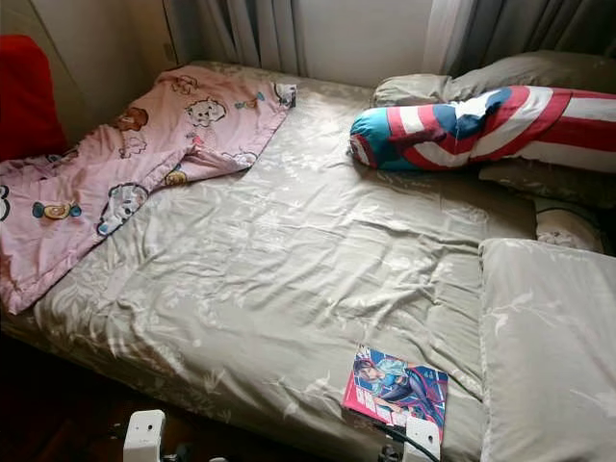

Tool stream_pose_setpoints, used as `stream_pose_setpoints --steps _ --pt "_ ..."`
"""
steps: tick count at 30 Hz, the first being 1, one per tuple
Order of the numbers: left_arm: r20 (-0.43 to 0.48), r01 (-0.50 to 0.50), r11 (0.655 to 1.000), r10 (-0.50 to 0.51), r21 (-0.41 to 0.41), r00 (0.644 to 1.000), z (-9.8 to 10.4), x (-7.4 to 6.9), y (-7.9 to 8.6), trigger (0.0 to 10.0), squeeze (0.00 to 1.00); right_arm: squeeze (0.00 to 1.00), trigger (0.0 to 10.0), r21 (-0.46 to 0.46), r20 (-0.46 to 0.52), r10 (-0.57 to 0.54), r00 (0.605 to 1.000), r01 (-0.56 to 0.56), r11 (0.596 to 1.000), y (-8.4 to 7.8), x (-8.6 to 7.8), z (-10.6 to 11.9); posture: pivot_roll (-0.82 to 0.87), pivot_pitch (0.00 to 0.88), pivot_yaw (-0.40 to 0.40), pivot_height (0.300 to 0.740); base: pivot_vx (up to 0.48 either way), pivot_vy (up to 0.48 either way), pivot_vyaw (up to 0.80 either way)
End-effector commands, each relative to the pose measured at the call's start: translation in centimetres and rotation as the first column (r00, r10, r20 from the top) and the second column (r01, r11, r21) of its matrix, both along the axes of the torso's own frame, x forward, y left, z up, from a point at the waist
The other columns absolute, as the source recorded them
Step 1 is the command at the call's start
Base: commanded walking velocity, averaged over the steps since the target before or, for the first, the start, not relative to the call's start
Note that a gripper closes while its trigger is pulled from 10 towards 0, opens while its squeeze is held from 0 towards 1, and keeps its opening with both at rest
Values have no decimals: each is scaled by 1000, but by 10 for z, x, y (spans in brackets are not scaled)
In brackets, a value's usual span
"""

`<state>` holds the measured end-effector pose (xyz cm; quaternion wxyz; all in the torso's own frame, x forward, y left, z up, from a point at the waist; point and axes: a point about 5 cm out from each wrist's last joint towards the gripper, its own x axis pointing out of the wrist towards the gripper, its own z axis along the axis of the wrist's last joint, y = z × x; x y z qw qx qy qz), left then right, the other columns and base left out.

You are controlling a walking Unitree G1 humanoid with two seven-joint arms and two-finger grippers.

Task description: Clean up the room

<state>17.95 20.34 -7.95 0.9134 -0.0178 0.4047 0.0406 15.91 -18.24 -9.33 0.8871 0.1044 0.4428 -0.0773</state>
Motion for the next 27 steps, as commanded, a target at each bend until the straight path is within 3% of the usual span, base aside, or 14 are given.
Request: stream_pose_setpoints --steps 1,9,27 --pt "-34 10 1000 -10 1 999 -4 -7 0 10000 0 0 10000 3 -13 -9 1000 9 1000 1 -5 -2 88 184 -28 740 0 322 0" --pt "-37 14 1000 -13 4 999 -4 -8 1 10000 0 0 10000 4 -17 0 1000 0 1000 1 -6 -2 93 180 -27 740 0 320 0" --pt "-42 28 1000 -28 8 999 -4 -8 1 10000 0 0 10000 3 -21 2 1000 -2 1000 2 -6 -3 98 174 -25 740 0 480 0"
